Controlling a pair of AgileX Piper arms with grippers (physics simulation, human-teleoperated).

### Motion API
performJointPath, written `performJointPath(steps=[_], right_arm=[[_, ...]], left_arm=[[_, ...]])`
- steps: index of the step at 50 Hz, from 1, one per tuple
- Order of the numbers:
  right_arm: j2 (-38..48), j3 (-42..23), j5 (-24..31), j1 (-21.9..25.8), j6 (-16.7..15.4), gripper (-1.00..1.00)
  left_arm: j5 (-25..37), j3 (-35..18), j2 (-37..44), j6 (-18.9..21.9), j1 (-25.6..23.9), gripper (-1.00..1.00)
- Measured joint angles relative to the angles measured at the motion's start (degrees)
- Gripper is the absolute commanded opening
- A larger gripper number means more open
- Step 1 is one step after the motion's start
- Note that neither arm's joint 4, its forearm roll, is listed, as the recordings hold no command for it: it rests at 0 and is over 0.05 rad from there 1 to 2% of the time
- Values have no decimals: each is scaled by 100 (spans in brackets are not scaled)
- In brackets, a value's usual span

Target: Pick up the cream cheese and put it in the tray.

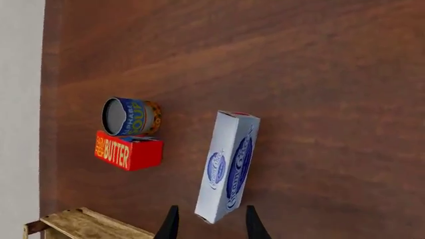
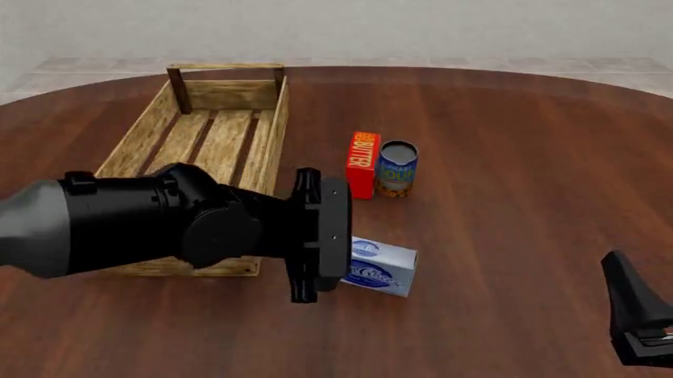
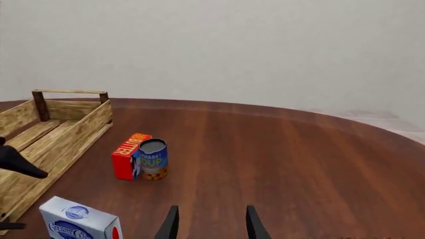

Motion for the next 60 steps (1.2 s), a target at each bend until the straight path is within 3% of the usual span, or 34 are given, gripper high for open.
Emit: performJointPath(steps=[29,60], right_arm=[[-8,47,-85,0,101,100],[-6,-4,-19,-7,173,100]], left_arm=[[-694,-45,960,840,273,100],[-923,-170,1417,887,385,100]])
